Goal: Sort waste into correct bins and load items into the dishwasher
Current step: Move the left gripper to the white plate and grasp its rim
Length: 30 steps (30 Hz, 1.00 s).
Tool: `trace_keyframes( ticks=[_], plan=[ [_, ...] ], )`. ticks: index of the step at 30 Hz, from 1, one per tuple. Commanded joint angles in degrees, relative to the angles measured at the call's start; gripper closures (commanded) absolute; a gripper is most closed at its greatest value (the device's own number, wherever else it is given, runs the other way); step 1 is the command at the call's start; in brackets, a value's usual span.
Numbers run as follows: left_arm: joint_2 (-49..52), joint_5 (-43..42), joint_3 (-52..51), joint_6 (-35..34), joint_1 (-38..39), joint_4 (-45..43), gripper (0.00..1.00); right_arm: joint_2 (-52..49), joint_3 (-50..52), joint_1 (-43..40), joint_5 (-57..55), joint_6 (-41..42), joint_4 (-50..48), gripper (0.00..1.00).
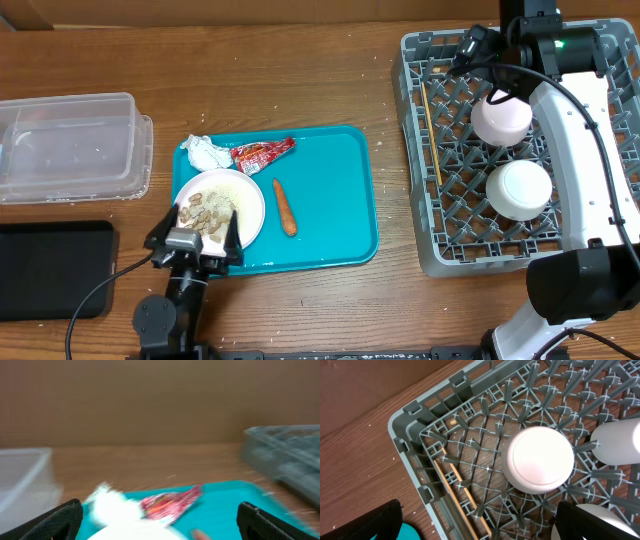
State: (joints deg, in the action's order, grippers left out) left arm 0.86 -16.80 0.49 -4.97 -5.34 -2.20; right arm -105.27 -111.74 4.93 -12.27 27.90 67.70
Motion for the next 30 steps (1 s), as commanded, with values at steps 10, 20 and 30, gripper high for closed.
trace_keyframes(
  ticks=[10, 20, 30],
  plan=[
    [9.7, -5.2, 17.9, -6.0, -0.3, 11.3, 0.0, 0.4, -0.4, 0.2, -0.5, 0.5, -0.3, 0.0],
    [50.9, -13.6, 50.9, 2.8, -0.3, 38.7, 0.0, 0.4, -0.4, 0.2, -0.5, 0.4, -0.3, 0.0],
    [72.2, -16.8, 70.1, 1.6, -0.2, 51.4, 0.0, 0.4, -0.4, 0.2, -0.5, 0.5, -0.3, 0.0]
  ],
)
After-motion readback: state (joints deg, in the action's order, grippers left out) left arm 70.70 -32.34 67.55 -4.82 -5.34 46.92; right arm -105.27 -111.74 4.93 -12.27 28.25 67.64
